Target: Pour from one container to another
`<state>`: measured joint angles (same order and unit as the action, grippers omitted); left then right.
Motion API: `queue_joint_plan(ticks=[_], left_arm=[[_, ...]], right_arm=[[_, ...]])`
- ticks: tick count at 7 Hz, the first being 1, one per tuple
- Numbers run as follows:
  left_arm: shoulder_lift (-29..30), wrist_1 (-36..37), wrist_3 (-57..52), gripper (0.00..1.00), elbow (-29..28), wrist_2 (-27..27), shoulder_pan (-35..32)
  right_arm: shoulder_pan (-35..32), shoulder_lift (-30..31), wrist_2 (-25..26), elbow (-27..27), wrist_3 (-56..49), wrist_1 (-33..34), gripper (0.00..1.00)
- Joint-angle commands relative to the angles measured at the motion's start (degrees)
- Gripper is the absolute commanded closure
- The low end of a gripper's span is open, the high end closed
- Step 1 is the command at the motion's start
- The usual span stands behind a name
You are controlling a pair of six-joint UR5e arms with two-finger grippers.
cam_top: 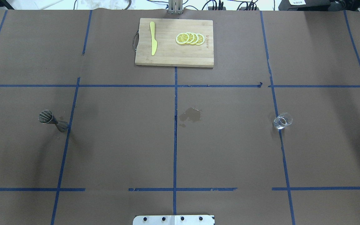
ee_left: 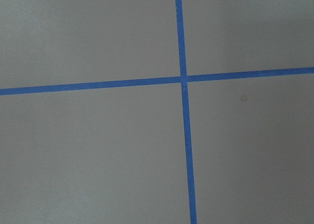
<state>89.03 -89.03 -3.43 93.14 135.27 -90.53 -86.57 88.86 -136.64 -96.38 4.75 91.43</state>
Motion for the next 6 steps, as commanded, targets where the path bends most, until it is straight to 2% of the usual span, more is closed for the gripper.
queue_joint_plan(ticks=[1,6], left_arm=[[0.35,0.35,-0.09,0.0,0.81,-0.09,1.31],[0.0,0.44,0.35,0.0,2.21,0.87,1.41]], right_arm=[[0.0,0.0,-0.03,0.05,0.0,0.06,0.0],[0.09,0.78,-0.47,0.14,0.09,-0.46,0.0]])
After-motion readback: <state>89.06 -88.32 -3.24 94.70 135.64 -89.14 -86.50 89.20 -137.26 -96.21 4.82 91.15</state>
